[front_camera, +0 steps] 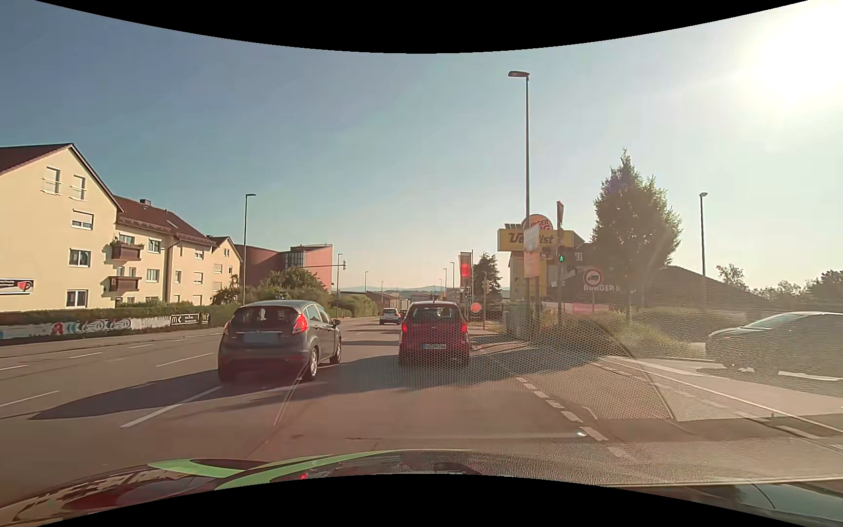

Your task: Follow the waypoints while adhering to traffic rules and regulations

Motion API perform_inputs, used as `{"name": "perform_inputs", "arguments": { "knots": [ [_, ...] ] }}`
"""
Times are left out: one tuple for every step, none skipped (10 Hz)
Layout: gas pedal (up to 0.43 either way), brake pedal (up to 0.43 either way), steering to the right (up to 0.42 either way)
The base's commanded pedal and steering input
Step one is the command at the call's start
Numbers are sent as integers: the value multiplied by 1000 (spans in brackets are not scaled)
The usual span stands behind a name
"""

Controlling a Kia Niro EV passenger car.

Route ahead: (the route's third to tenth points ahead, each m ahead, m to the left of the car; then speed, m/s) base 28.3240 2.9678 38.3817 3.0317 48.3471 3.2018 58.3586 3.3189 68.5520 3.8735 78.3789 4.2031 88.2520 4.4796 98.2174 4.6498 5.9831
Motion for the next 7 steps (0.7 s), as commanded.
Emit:
{"name": "perform_inputs", "arguments": {
  "knots": [
    [98, 0, -2],
    [110, 0, -2],
    [130, 0, -2],
    [130, 0, -2],
    [130, 0, -2],
    [130, 0, -2],
    [130, 0, -2]
  ]
}}
